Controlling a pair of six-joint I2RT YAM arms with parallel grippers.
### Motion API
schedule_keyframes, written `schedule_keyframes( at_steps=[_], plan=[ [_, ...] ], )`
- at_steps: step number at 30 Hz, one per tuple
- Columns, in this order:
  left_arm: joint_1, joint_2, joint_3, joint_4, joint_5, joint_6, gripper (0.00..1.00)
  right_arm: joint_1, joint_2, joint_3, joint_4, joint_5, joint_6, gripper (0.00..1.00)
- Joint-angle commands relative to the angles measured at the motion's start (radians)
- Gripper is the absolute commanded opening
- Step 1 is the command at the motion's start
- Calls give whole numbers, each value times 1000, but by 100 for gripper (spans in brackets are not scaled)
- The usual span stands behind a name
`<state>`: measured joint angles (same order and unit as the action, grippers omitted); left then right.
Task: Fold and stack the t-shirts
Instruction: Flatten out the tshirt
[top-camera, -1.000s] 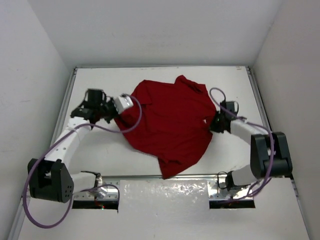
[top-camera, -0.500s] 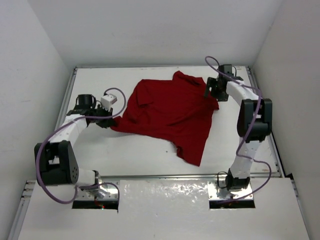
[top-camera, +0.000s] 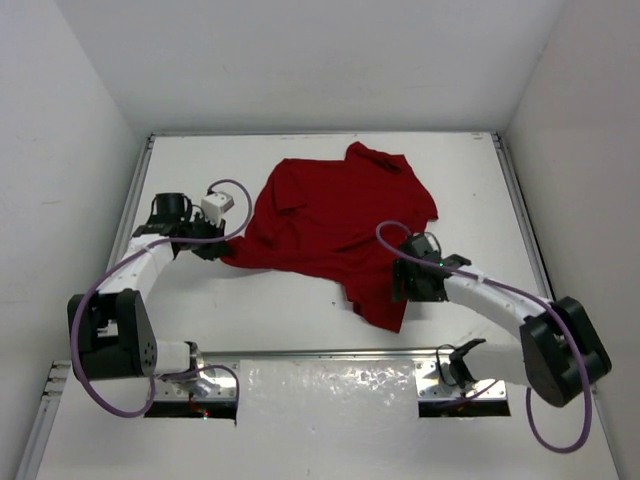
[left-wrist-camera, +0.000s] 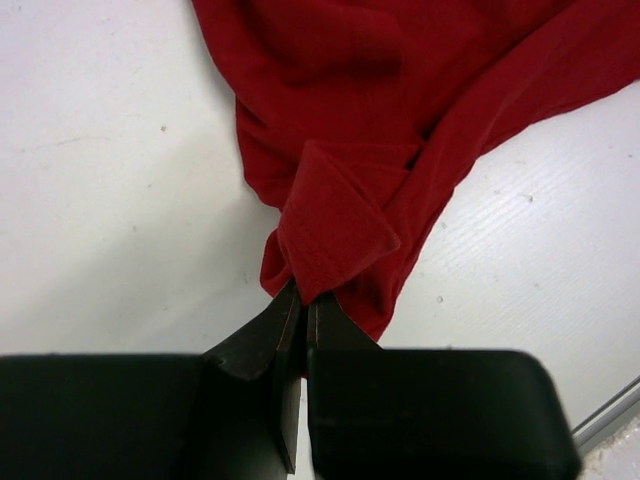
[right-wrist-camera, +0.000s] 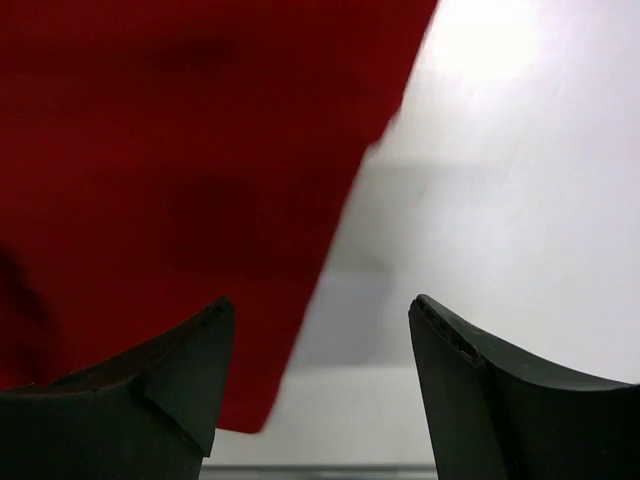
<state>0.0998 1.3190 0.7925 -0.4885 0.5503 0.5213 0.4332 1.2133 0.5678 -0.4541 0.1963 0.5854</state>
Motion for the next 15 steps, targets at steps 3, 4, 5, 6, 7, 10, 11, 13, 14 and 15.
schedule_keyframes(
  at_steps=[3, 4, 5, 6, 7, 10, 11, 13, 14, 15],
  plan=[
    [-6, -15, 2, 25, -4, 58, 0, 166, 77, -9, 77, 121, 189, 69],
    [-6, -20, 1, 28, -6, 60, 0, 176, 86, -14, 81, 121, 209, 69],
    [-8, -20, -2, 28, -6, 62, 0, 186, 97, -22, 84, 121, 214, 68],
    [-6, -21, -3, 31, -7, 63, 0, 194, 109, -49, 91, 126, 218, 66],
    [-9, -26, -4, 34, -6, 63, 0, 196, 138, -68, 103, 117, 232, 65],
    [-9, -27, -1, 37, -4, 62, 0, 200, 217, -141, 218, -9, 243, 62],
    [-9, -29, 1, 37, -4, 66, 0, 202, 244, -157, 256, -52, 246, 59],
    [-9, -30, 5, 50, -12, 65, 0, 217, 319, -148, 293, -98, 249, 44],
    [-9, -30, 7, 57, -16, 62, 0, 219, 333, -129, 285, -100, 246, 37],
    [-9, -32, 8, 57, -16, 60, 0, 220, 341, -129, 279, -87, 246, 30]
  ],
)
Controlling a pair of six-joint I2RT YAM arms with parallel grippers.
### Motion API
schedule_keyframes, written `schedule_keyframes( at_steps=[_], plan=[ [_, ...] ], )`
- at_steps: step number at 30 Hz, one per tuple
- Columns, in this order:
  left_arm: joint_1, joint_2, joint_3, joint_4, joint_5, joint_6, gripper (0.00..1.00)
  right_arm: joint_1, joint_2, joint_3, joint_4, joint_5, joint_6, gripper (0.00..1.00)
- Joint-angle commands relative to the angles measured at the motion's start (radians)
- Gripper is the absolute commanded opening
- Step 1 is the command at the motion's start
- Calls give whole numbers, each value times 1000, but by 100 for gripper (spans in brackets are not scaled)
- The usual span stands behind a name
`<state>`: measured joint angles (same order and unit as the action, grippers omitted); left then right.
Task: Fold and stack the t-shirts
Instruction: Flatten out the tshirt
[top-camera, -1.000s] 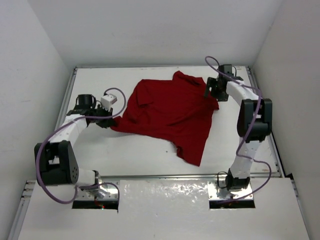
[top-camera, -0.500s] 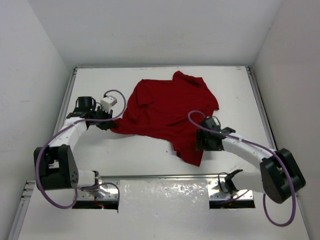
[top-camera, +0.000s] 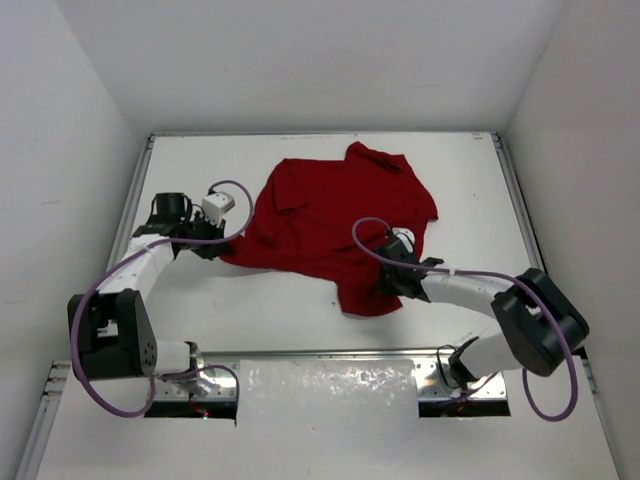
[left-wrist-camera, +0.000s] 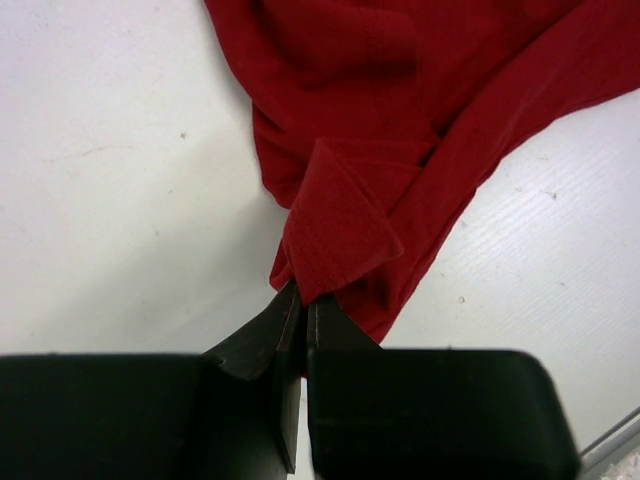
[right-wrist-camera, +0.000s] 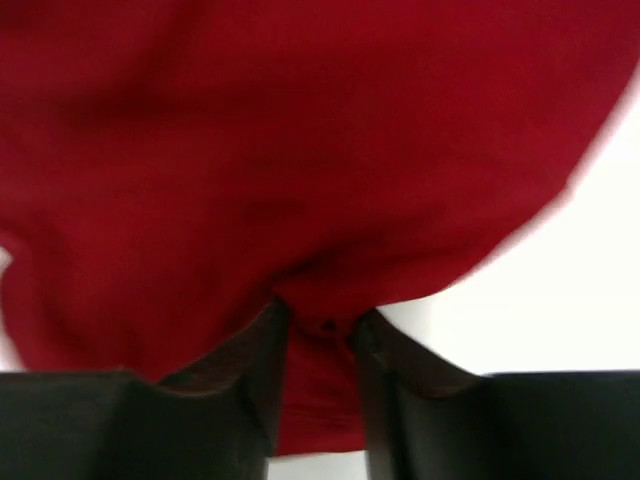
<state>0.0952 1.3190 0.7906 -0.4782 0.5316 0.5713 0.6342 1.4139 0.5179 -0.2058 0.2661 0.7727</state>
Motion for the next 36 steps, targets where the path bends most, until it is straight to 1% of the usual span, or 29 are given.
schedule_keyframes(
  at_steps=[1, 2, 3, 7, 8, 9, 11, 12, 13, 14, 15, 16, 17, 18, 19, 20, 21, 22, 23, 24, 25, 26, 27, 28, 30, 32, 33, 35, 36],
  plan=[
    [-3, -30, 13, 49, 2, 9, 0, 19, 138, -82, 31, -154, 65, 13],
    [-5, -29, 19, 46, 2, 1, 0, 18, 122, -100, 31, -145, 72, 5],
    [-3, -26, 22, 46, 5, -5, 0, 9, 108, -110, 32, -130, 83, 0],
    [-3, -7, 56, 62, 28, -57, 0, -76, 13, -147, 80, -162, 86, 0],
    [-3, 11, 61, 97, 39, -97, 0, -127, -10, -127, 91, -172, 70, 0],
    [-3, 22, 68, 124, 48, -122, 0, -161, -6, -92, 89, -186, 6, 0],
    [-3, 83, 120, 205, 82, -198, 0, -270, 70, 92, 48, -254, -111, 0],
    [-3, 117, 212, 223, 93, -220, 0, -306, 118, 185, 27, -277, -145, 0],
    [-3, 155, 282, 230, 128, -238, 0, -336, 175, 411, -7, -315, -176, 0],
    [-3, 245, 358, 239, 143, -288, 0, -382, 234, 539, -82, -359, -235, 0],
    [-3, 291, 448, 246, 152, -321, 0, -402, 372, 699, -128, -370, -262, 0],
    [-2, 343, 645, 266, 163, -394, 0, -418, 448, 1054, -186, -370, -285, 0],
    [-3, 453, 748, 276, 162, -437, 0, -450, 618, 1253, -319, -363, -303, 0],
    [-3, 507, 991, 274, 133, -473, 0, -468, 711, 1719, -380, -358, -296, 0],
    [-3, 626, 1130, 268, 113, -549, 0, -505, 805, 1957, -441, -351, -268, 0],
    [0, 687, 1396, 262, 93, -589, 0, -525, 917, 2120, -407, -335, -165, 0],
    [1, 741, 1514, 257, 71, -629, 0, -550, 907, 2174, -338, -337, -98, 0],
    [11, 828, 1621, 289, 67, -707, 0, -594, 852, 2060, -106, -350, 24, 0],
    [15, 850, 1720, 337, 67, -752, 0, -606, 767, 1900, 52, -352, 60, 0],
    [20, 853, 1713, 481, 68, -795, 0, -611, 602, 1640, 172, -316, 66, 0],
    [24, 818, 1678, 566, 62, -865, 0, -611, 565, 1615, 250, -291, -13, 0],
    [21, 792, 1577, 639, 51, -882, 0, -611, 560, 1652, 212, -288, -56, 0],
    [20, 769, 1529, 738, 41, -901, 0, -611, 592, 1783, 157, -300, -88, 0],
    [14, 738, 1473, 753, 42, -900, 0, -614, 609, 1867, 117, -336, -133, 0],
    [0, 730, 1445, 690, 80, -866, 0, -620, 605, 1863, 106, -352, -159, 0],
    [-8, 712, 1359, 647, 116, -846, 0, -622, 559, 1777, 112, -361, -179, 0],
    [-6, 677, 1314, 635, 132, -831, 0, -623, 528, 1646, 141, -385, -188, 0],
    [-5, 631, 1168, 625, 148, -789, 0, -623, 436, 1499, 166, -427, -204, 0],
    [-6, 608, 1124, 606, 178, -722, 0, -622, 407, 1354, 174, -461, -213, 0]
  ],
)
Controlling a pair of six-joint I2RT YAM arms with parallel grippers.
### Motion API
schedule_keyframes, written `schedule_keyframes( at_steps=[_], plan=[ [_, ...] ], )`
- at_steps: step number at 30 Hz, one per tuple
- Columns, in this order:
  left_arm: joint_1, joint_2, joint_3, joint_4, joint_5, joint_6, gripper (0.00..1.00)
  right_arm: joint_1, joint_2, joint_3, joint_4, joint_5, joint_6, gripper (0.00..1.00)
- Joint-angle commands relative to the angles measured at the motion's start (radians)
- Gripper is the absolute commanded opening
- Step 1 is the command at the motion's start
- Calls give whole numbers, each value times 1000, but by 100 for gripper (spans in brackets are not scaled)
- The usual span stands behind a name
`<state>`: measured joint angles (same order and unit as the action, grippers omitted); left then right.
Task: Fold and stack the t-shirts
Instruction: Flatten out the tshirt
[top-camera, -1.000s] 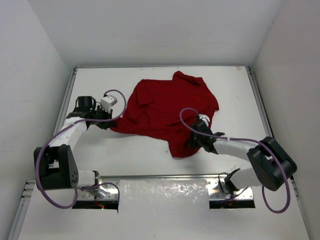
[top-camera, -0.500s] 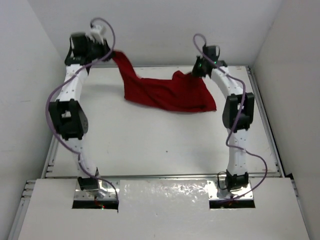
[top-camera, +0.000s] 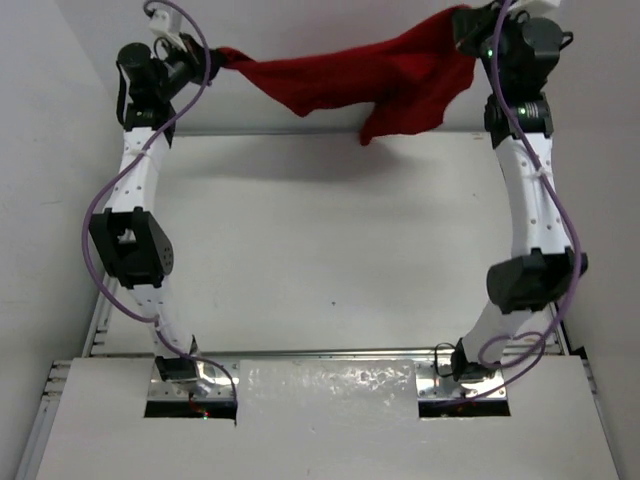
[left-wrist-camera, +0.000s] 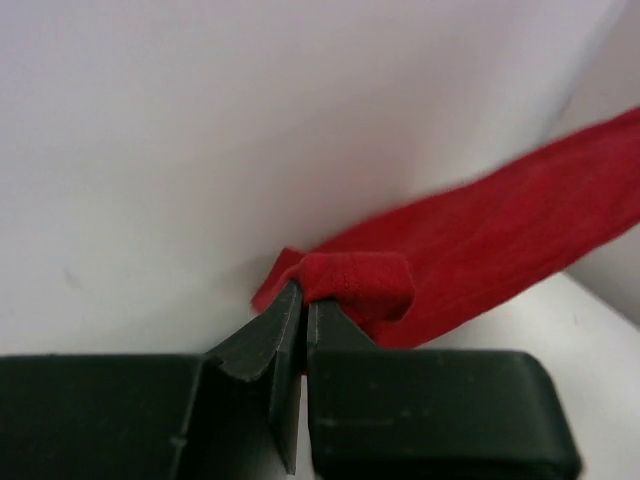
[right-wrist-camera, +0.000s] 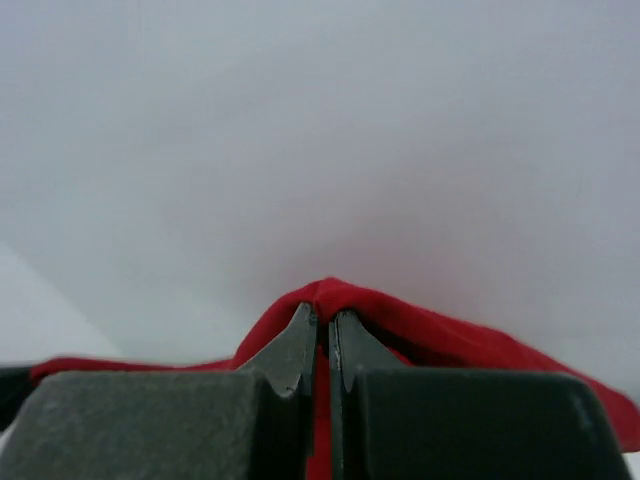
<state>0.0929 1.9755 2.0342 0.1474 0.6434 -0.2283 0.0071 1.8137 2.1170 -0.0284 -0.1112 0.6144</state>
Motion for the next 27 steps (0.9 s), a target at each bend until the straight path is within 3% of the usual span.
schedule_keyframes(
  at_steps=[1, 5, 8, 14, 19, 20, 23, 24, 26, 27],
  plan=[
    [-4, -96, -165, -38, 79, 116, 0, 5, -25, -323, -1, -97, -88, 0],
    [-4, -200, -412, -227, 114, 354, 0, 4, -272, -798, -2, -76, -176, 0],
    [-2, -254, -547, -513, 99, 588, 0, 7, -481, -1095, 7, -47, -197, 0],
    [5, -359, -847, -784, -46, 766, 0, 131, -822, -1570, -100, 91, -174, 0],
    [17, -412, -969, -972, -269, 920, 23, 249, -921, -1824, -50, 68, -9, 0],
    [28, -417, -973, -1059, -289, 975, 34, 249, -924, -1853, -60, 79, 1, 0],
    [70, -423, -942, -1201, -316, 1023, 64, 251, -976, -1875, -79, 110, -11, 0],
    [79, -425, -930, -1224, -320, 1044, 65, 249, -988, -1873, -96, 135, -33, 0],
    [79, -435, -901, -1226, -327, 1016, 81, 251, -1001, -1864, -120, 145, -51, 0],
    [77, -438, -890, -1217, -317, 1005, 82, 251, -992, -1859, -129, 146, -70, 0]
  ],
)
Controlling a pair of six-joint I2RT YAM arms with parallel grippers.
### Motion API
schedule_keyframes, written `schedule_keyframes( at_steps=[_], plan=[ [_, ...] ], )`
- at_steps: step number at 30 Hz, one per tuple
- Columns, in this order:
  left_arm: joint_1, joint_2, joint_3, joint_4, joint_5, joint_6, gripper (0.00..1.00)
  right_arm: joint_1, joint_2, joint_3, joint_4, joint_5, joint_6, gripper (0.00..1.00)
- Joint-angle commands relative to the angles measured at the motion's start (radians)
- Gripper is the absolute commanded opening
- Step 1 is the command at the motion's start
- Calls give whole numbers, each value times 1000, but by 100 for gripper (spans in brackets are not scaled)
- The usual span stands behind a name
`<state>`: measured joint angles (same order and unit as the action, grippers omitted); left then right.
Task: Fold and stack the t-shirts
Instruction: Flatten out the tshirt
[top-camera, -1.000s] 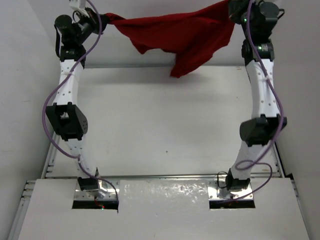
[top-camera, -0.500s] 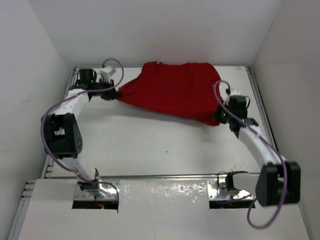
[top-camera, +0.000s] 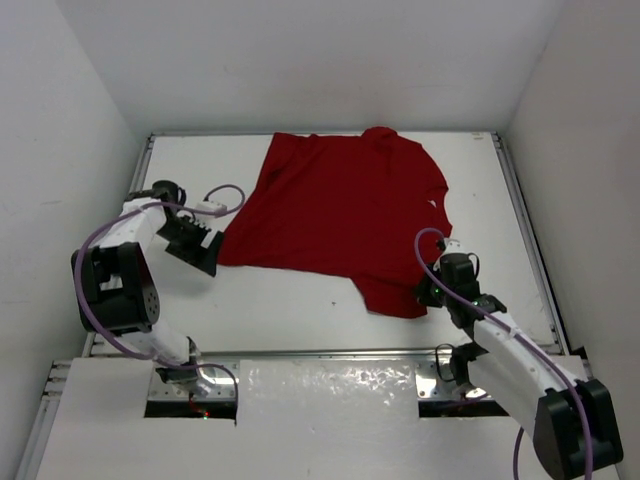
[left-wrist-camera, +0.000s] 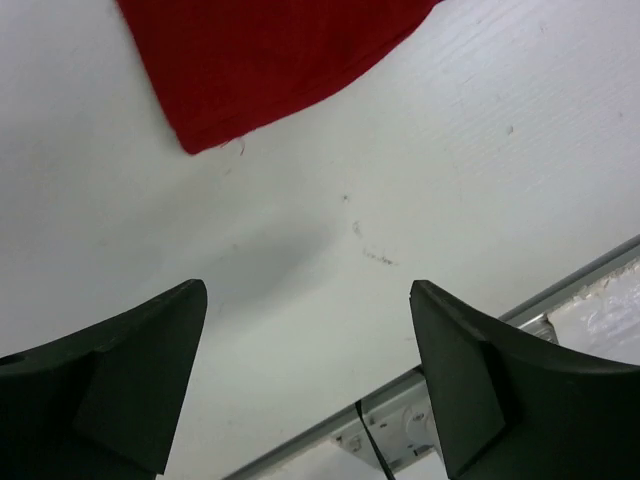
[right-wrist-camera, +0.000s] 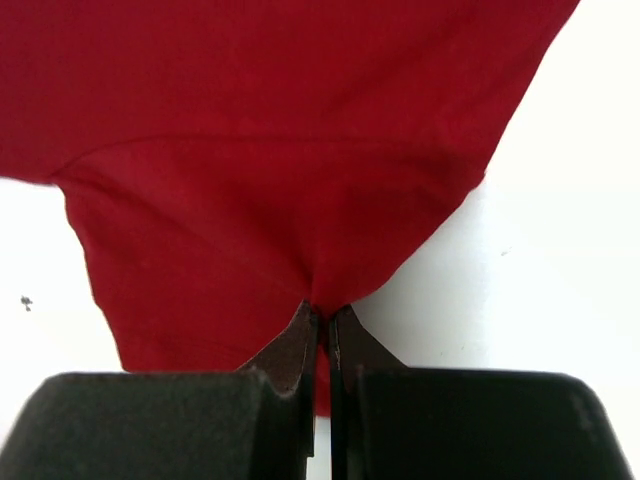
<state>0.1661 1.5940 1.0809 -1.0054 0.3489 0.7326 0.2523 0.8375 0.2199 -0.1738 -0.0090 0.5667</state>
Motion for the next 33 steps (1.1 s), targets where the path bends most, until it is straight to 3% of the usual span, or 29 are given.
schedule_keyframes(
  at_steps=[1, 3, 6, 8, 10, 13, 17, 27, 30, 32, 33],
  plan=[
    [4, -58, 63, -33, 5, 34, 81, 5, -8, 47, 8, 44, -27, 0],
    [-22, -57, 44, 28, 7, -1, 76, 5, 5, 50, 0, 44, -31, 0],
    [-71, -2, 34, 178, -106, -56, 61, 4, 18, 44, 26, 41, -30, 0],
    [-16, 105, 91, 188, -142, -135, 53, 5, 26, 55, 20, 41, -37, 0],
    [54, 184, 201, 147, -47, -226, 50, 4, 28, 65, 10, 44, -47, 0],
    [102, 270, 251, 174, 37, -283, 56, 5, 23, 50, 17, 49, -54, 0],
    [-2, 302, 217, 174, 99, -303, 65, 5, 26, 41, 22, 55, -48, 0],
    [-8, 302, 39, 301, -93, -403, 67, 5, -20, 24, -1, 57, -41, 0],
    [-10, 323, 34, 283, -97, -400, 60, 5, -32, 19, -12, 64, -44, 0],
    [-8, 336, 31, 237, -59, -384, 49, 4, -43, 18, -12, 69, -39, 0],
    [-8, 336, 34, 185, 19, -369, 31, 5, -46, 18, -13, 70, -36, 0]
  ],
)
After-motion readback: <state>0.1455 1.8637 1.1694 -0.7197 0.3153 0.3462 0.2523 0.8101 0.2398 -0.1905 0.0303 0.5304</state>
